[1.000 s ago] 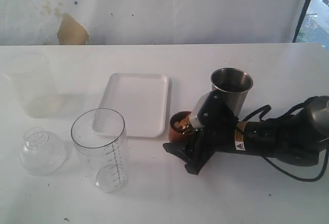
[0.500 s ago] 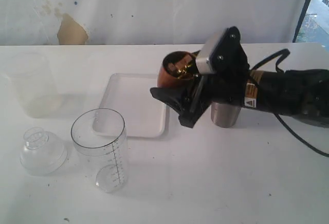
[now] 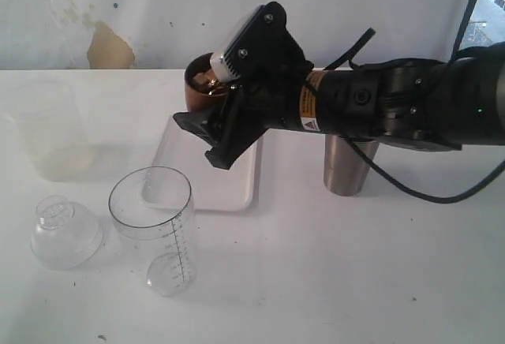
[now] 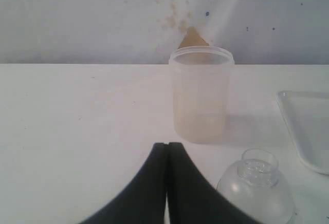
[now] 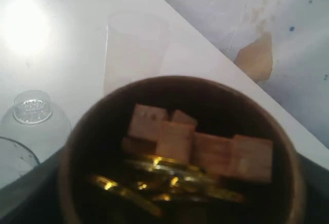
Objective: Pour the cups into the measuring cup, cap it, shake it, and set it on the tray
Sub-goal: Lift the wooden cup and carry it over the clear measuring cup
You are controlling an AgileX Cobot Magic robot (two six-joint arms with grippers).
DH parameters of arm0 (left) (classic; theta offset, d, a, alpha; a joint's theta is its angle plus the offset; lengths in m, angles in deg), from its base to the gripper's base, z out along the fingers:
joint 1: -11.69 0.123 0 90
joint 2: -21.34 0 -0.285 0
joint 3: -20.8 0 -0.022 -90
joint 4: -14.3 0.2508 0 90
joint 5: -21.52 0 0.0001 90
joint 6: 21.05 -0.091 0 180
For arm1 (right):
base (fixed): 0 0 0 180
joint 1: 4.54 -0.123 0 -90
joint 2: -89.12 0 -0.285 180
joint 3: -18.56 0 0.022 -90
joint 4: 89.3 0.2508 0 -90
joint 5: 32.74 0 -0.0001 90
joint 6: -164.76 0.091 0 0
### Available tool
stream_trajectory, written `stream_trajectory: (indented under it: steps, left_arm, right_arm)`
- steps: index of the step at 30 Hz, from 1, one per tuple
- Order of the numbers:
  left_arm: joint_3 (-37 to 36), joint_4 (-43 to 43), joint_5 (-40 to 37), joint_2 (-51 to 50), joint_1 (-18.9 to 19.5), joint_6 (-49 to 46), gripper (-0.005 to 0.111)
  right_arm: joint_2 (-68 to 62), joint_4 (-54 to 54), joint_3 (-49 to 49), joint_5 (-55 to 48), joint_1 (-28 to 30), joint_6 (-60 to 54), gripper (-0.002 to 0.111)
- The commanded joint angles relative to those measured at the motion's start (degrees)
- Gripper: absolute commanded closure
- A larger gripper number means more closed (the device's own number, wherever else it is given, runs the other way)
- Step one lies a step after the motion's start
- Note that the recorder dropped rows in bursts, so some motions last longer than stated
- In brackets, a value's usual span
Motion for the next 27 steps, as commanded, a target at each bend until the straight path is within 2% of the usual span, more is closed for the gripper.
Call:
stream_trajectory:
  steps: [1,8,14,27]
  left_arm:
    - [-0.31,0.41,0.39,0.31,-0.15,0.03,0.107]
    - [-0.31,0.41,0.39,0.31,-0.15,0.03,0.107]
    - [-0.31,0.41,0.39,0.31,-0.15,0.03,0.107]
    - [-0.31,0.41,0.39,0.31,-0.15,0.03,0.107]
  right_arm:
    - [-3.02,0.31,-1.55,0.53,-0.16,-2.75,0.108]
    - [-5.42,0.26,-3.43,3.8,-0.56,-5.24,0.108]
    - [-6.45,0.26,-4.95,3.13,-2.87,-13.73,0.108]
    - [-8.12,-1.09,-8.46,-0.42,-4.31,-18.47,0.108]
